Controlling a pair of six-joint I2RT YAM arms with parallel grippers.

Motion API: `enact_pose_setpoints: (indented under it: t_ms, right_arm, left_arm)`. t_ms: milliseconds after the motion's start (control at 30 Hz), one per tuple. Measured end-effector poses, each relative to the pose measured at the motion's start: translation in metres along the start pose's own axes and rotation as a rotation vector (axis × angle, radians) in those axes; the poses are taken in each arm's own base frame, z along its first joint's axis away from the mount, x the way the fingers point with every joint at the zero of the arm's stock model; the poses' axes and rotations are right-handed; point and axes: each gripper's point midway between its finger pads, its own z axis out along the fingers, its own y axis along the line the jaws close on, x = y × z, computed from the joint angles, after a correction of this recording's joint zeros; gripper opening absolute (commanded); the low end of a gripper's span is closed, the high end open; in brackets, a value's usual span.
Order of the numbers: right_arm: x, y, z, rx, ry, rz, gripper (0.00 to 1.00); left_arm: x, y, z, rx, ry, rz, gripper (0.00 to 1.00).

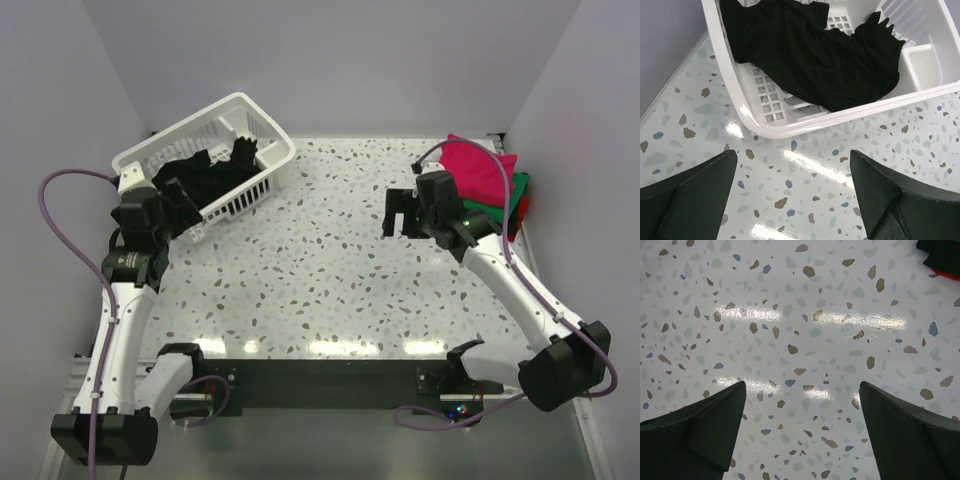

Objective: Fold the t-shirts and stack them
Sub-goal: Grab the tshirt from the pile

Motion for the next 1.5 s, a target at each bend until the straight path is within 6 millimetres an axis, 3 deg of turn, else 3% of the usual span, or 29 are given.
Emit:
enact_pose_setpoints:
  t_ms: [300,600,700,833,1000,1200,1300,1500]
  right_arm:
    - [-0.002,-0.016,-0.007,0.089,-0.027,0.040,0.99]
    - [-0.020,-0.023,-0.026,0.137,-0.079,0.065,0.99]
    - [-0.031,-0.022,-0.035,0.125,-0.134,0.075,0.99]
    - [-0.052,-0.018,-0.042,0.090,-0.248,0.075,0.99]
    - [-0.070,-0.017,-0.032,0.093,-0.336,0.079,0.99]
    - [-0.091,-0.010,0.010,0.152,-0.282,0.053,0.99]
    - [-0.091,-0.009,0.032,0.176,-0.244,0.026,0.99]
    - [-0.090,-0.010,0.059,0.189,-0.192,-0.008,0.99]
  left_arm:
    - [0.005,-0.013,0.006,0.052,0.047,0.005,1.00]
    - [-0.036,-0.049,0.026,0.144,0.008,0.027,1.00]
    - [-0.046,-0.061,0.042,0.164,0.008,0.026,1.00]
    - [-0.036,-0.069,0.077,0.156,0.057,0.036,1.00]
    - [-0.013,-0.064,0.136,0.077,0.133,0.072,1.00]
    - [-0.004,-0.060,0.210,-0.043,0.164,0.095,1.00]
    - [-0.004,-0.058,0.245,-0.105,0.167,0.098,1.00]
    - [0.012,-0.037,0.283,-0.239,0.183,0.054,1.00]
